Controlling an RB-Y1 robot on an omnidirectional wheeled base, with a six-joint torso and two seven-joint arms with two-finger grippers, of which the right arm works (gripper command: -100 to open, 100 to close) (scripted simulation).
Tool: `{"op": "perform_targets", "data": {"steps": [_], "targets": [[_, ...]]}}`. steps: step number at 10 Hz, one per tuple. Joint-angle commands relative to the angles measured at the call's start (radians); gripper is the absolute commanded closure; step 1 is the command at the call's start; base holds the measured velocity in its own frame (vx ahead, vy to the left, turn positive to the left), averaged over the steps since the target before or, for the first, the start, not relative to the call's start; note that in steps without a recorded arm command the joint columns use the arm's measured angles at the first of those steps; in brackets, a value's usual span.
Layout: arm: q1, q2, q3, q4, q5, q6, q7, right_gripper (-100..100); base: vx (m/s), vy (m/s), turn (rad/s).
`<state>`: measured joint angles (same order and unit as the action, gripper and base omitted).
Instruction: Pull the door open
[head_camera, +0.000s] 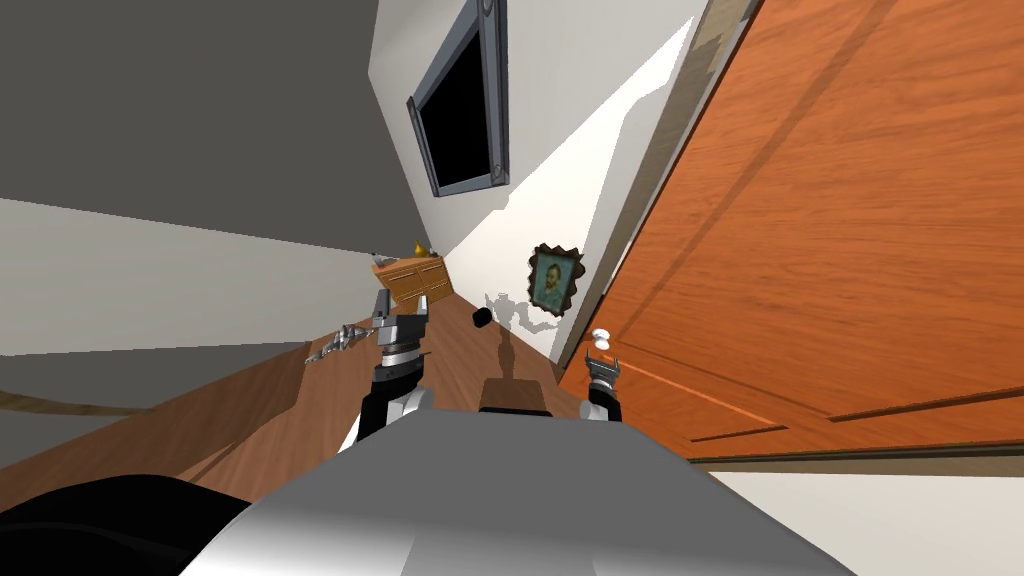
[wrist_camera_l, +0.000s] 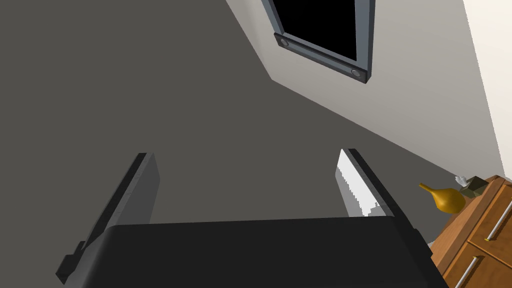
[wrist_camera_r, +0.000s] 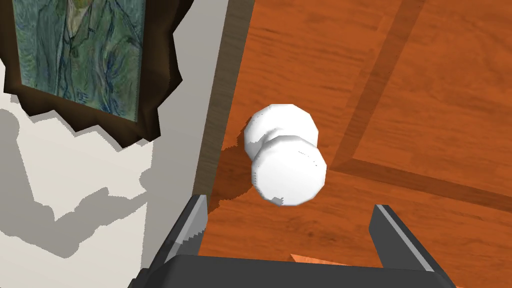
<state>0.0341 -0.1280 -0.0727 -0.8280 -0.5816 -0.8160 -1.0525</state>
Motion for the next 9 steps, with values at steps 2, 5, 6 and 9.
{"op": "perform_targets", "data": {"steps": [2, 5, 6, 9], "targets": [[-0.003, 0.006, 0.010, 0.000, -0.023, -0.001, -0.058, -100, -0.055, -0.012, 0.029], [-0.006, 0.015, 0.024, -0.005, -0.056, 0.000, -0.131, -100, -0.059, -0.002, 0.027], [-0.007, 0.017, 0.027, -0.006, -0.063, 0.000, -0.147, -100, -0.048, -0.008, 0.022], [0.009, -0.025, 0.021, 0.007, -0.066, -0.005, -0.182, -100, 0.085, -0.007, 0.058]]}}
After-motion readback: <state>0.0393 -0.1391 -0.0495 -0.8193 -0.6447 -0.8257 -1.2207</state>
